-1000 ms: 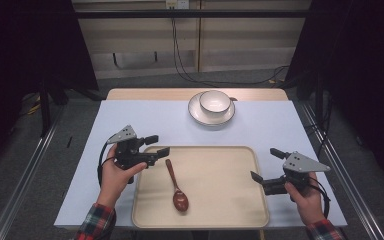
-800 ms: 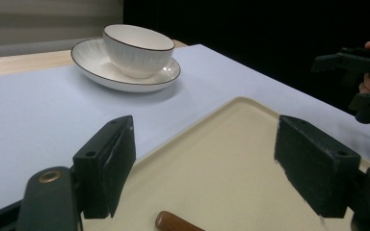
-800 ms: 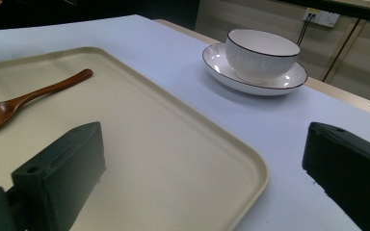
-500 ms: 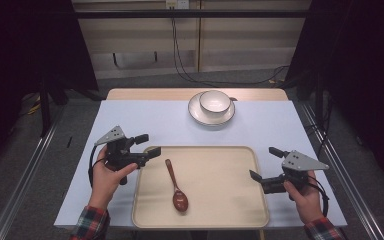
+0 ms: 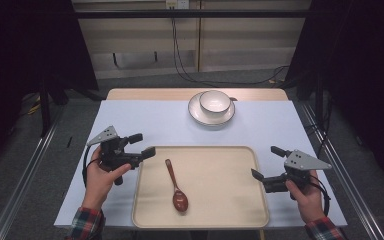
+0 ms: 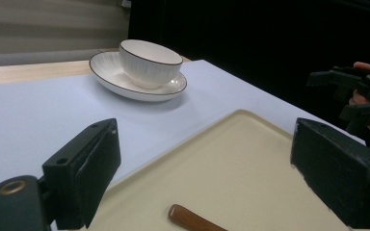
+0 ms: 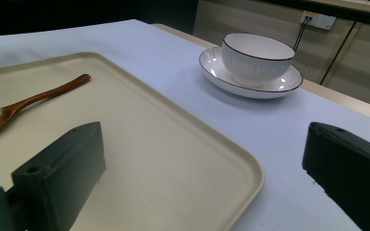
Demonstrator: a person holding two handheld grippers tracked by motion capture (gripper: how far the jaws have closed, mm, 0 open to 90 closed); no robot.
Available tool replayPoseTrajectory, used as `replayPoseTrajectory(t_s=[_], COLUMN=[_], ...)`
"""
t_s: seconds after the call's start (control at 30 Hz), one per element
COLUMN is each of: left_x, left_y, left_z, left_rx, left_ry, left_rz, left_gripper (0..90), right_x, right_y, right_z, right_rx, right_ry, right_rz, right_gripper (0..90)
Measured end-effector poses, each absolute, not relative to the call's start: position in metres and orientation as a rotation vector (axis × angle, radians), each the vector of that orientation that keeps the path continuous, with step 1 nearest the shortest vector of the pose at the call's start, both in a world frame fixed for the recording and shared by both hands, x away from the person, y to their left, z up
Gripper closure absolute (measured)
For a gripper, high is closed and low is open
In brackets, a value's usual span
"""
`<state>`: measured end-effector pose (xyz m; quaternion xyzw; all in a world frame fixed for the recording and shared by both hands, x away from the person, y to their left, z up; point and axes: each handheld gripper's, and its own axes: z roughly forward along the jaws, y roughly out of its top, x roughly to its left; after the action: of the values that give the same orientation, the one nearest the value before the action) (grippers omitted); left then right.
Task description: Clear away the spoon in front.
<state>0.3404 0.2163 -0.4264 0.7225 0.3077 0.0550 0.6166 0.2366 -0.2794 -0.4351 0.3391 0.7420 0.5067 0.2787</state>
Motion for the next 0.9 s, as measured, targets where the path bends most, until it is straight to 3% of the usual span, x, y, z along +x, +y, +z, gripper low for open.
replayPoseTrajectory(t_s=[0.67,0.9], left_x=[0.337,0.336], left_y=[0.236,0.247], left_z=[-0.432,-0.435], left_rx=[1.692,1.691], left_ry=[0.648,0.698], left_rz=[0.159,0.124], left_gripper=[1.7,1.7], right_x=[0.236,0.236], right_y=[-0.285,-0.286], right_z=[-0.434,-0.433], right_rx=[0.917,0.929], right_ry=[1.997,1.991], right_rz=[1.363,1.36], right_gripper=[0.9,0.8])
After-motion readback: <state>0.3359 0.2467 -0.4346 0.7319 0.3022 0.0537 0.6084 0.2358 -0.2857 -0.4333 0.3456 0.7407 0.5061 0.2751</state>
